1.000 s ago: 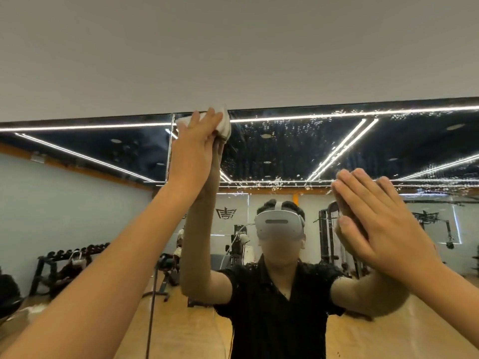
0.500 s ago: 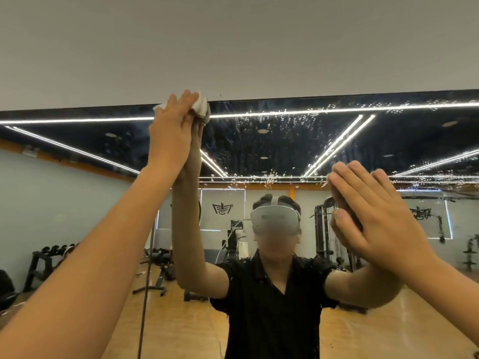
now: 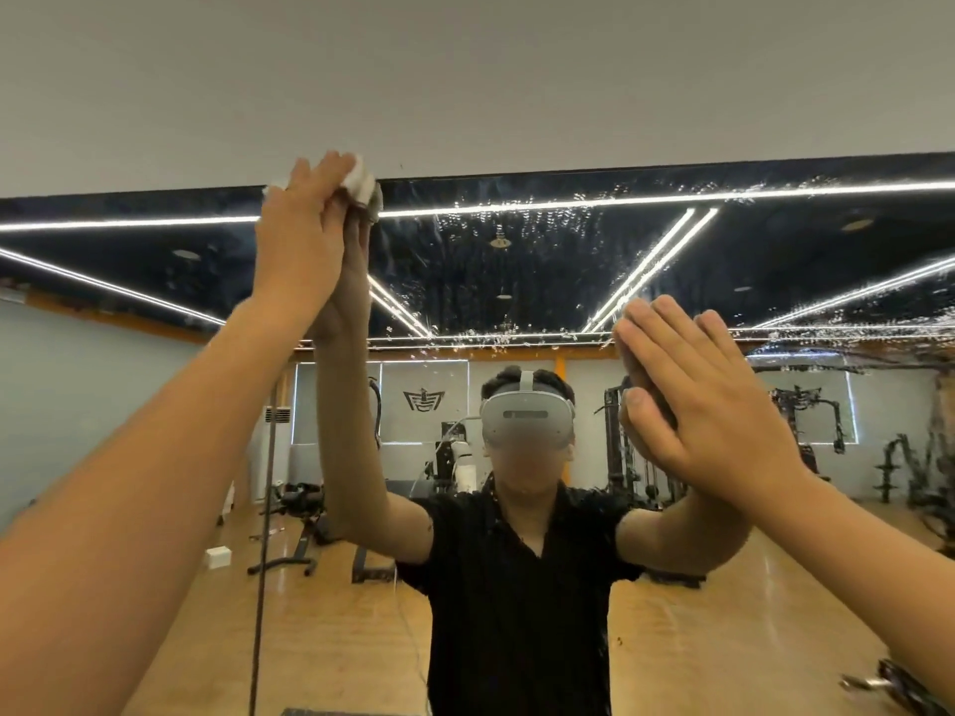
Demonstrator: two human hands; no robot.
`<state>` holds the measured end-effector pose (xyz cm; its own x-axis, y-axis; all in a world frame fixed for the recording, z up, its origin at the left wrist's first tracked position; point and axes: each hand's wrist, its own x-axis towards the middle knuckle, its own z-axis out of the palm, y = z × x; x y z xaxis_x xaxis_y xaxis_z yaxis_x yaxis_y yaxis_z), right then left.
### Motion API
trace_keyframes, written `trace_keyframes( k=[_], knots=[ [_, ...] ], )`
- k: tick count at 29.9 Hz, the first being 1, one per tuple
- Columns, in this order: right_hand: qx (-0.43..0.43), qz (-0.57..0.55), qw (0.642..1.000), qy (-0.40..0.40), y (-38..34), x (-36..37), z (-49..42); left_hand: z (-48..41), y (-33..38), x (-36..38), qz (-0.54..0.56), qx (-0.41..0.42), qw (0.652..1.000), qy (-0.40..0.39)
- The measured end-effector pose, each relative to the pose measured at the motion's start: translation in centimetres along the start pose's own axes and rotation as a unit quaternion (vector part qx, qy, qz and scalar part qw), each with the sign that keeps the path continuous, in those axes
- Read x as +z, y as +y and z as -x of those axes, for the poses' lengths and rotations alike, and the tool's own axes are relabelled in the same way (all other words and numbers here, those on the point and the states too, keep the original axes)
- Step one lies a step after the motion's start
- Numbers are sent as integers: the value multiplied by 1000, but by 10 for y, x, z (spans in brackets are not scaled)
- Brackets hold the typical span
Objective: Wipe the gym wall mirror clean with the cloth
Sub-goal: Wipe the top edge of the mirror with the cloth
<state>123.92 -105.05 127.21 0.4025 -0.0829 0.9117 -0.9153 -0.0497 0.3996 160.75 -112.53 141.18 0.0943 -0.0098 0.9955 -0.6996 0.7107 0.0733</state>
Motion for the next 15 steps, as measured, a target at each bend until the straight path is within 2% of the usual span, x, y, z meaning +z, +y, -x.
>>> trace_keyframes(
  k=[4, 8, 15],
  knots=[
    [0, 2, 1000, -2, 0, 0, 0, 39, 16, 0, 28, -29, 999, -23],
    [-1, 4, 1000, -3, 0, -1, 0, 71, 6, -7, -10, 28, 998, -52],
    [-1, 1, 1000, 1, -1, -1, 0, 18, 21, 1, -11, 77, 995, -68]
  ],
)
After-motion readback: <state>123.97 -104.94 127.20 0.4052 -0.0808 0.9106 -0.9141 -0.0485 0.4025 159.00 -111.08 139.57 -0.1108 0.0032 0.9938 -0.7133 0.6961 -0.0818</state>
